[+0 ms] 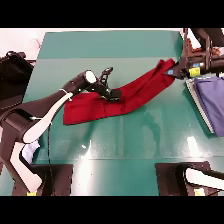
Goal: Fold the shirts.
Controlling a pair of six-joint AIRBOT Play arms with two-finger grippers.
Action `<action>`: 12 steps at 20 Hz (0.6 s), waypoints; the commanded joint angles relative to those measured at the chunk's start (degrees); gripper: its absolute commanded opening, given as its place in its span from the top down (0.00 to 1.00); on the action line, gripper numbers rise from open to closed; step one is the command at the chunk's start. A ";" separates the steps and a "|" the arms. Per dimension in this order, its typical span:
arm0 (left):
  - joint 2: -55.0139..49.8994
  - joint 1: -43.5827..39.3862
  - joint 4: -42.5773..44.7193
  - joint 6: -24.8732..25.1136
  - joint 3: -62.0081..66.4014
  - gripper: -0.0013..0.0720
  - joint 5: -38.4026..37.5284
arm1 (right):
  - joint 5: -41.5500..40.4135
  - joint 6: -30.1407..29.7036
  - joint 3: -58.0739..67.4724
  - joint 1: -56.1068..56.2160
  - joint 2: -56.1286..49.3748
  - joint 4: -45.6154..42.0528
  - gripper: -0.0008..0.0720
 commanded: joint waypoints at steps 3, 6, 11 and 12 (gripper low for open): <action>-2.49 -0.98 -0.04 -0.74 1.68 0.96 1.31 | -0.74 4.50 7.48 10.14 1.36 0.13 0.96; -2.34 -0.37 0.31 -0.63 2.69 0.96 -1.11 | -2.49 5.70 8.26 14.03 1.36 0.20 0.96; 5.77 10.88 10.14 -1.77 8.20 0.96 -9.22 | -10.38 5.75 8.26 23.63 0.57 0.74 0.96; 8.81 14.21 12.37 -1.73 8.59 0.96 -9.92 | -13.11 5.70 8.26 26.80 -0.70 2.38 0.96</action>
